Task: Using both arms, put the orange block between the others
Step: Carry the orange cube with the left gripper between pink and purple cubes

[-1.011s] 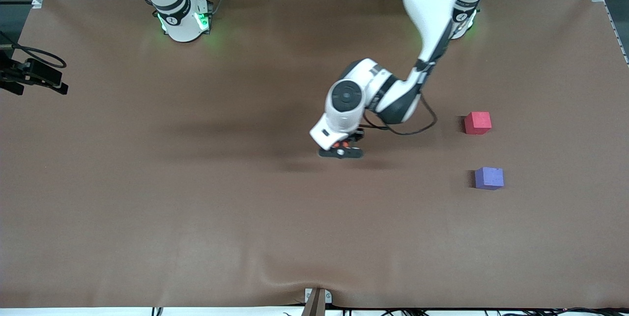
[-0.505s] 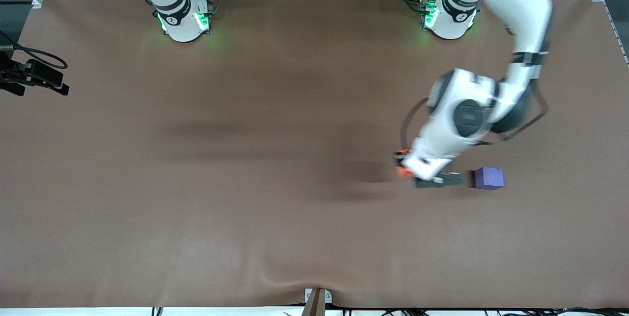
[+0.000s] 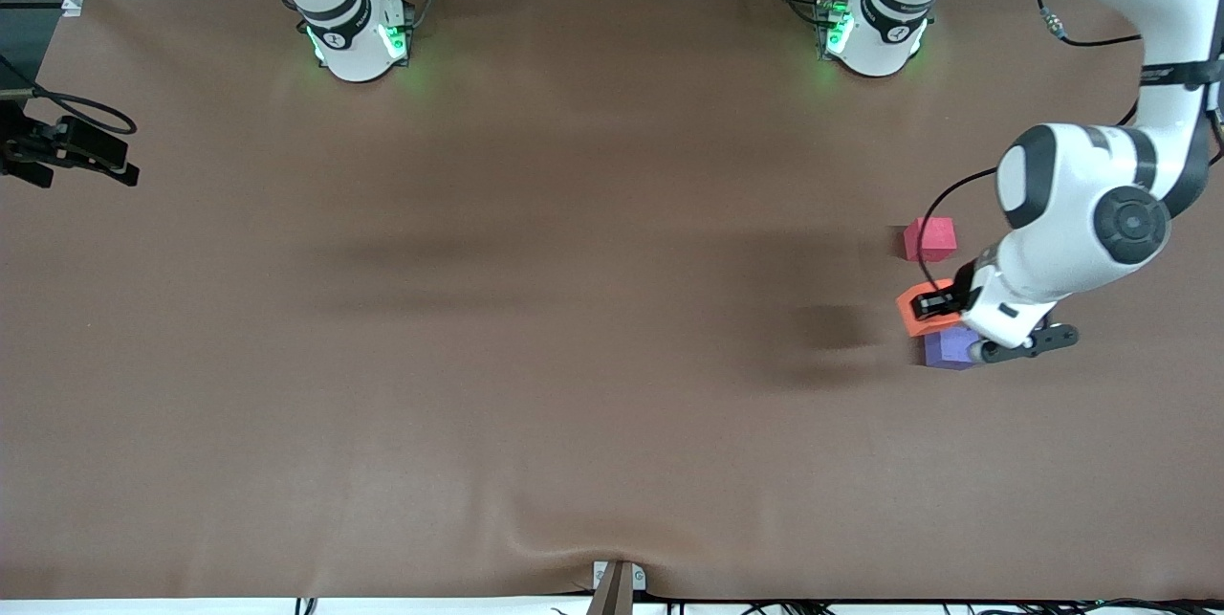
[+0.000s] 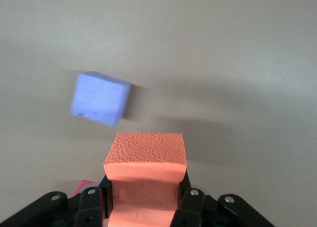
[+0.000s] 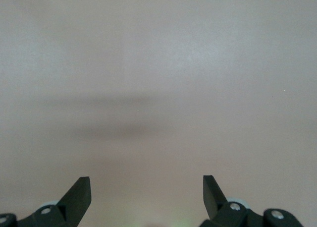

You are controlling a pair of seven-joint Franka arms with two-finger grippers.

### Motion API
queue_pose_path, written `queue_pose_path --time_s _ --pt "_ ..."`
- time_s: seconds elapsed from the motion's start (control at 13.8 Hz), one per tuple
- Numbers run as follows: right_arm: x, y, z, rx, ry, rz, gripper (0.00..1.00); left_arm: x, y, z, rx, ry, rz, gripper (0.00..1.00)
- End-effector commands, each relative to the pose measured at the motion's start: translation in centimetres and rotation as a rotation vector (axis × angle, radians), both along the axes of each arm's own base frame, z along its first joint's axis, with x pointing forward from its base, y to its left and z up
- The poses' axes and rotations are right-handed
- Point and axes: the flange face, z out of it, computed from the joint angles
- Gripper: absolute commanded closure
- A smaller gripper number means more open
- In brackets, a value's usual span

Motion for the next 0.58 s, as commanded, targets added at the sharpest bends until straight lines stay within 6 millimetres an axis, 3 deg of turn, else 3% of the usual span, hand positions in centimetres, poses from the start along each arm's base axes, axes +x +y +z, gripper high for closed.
queue_pose_path --time_s 0.0,0.36,0.51 --pt "-0.5 0.7 0.5 -0.007 -0.015 -0.008 0.0 -2.4 3.1 -1.0 -0.003 0.027 -0.02 0.55" --pt "-1.8 -1.5 1.3 -0.006 0.002 -0.063 0.0 -5.7 3.9 -5.6 0.001 0.026 -0.112 0.55" --pt "-2.9 -3.1 2.1 -0.005 0.004 -0.092 0.0 -5.8 6.7 -5.9 -0.004 0.028 -0.13 0.55"
